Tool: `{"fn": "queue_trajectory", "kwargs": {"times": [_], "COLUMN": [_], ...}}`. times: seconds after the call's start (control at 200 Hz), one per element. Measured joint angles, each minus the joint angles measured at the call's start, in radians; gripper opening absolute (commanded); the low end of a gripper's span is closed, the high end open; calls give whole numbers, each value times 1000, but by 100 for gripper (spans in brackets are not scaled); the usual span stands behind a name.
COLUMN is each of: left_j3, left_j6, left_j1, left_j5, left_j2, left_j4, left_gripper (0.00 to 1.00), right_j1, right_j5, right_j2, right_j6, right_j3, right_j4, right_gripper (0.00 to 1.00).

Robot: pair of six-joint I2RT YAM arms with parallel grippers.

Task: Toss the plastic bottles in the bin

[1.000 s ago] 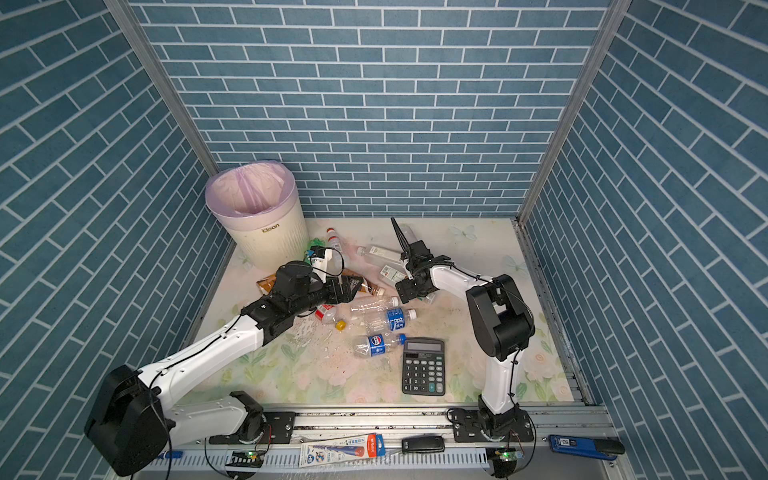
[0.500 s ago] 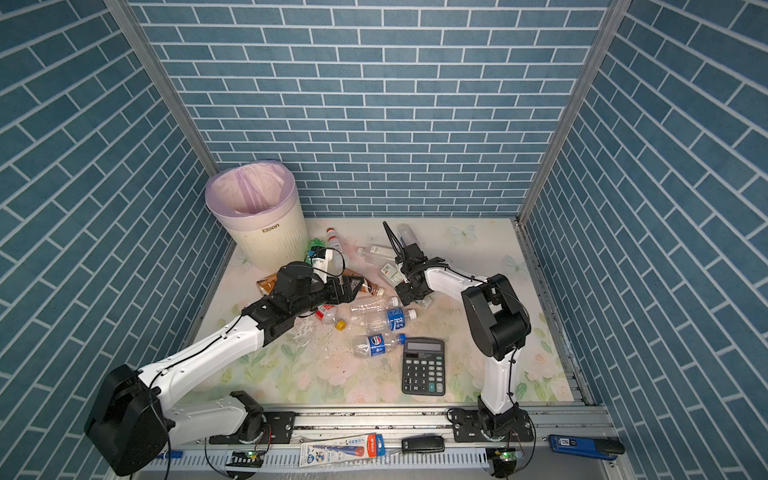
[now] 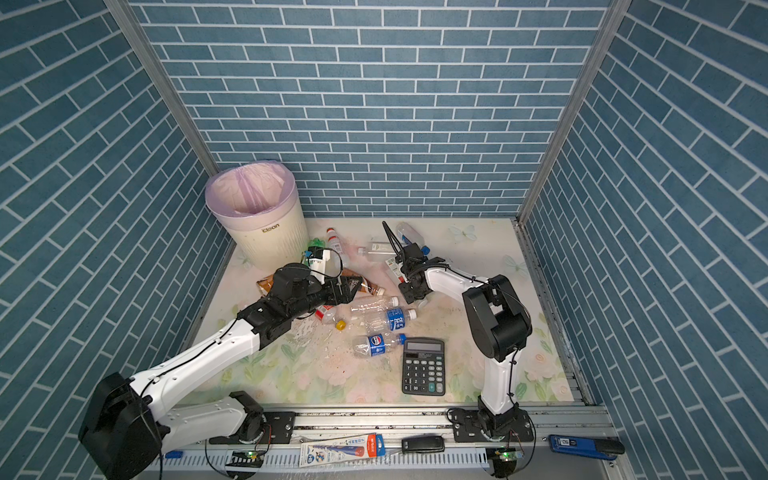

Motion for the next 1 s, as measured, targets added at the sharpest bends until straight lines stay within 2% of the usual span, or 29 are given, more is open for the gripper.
{"fn": "queue_trajectory", "kwargs": {"times": [0.27, 0.685, 1.0], "left_j3": [0, 5, 187], "left_j6": [-1, -43, -141], "left_j1": [-1, -2, -2], "left_j5": [-8, -36, -52], "left_j2": [0, 3, 167], "left_j4": [-13, -15, 8], "left_gripper": [99, 99, 99], "right_j1": [8, 26, 48], "right_j5": [-2, -26, -117], "right_j2": [-64, -172, -333], "right_j6": [3, 16, 70], "right_j3": [-5, -16, -18], "right_j4": [-2, -17, 18], "right_gripper": [40, 39, 38]}}
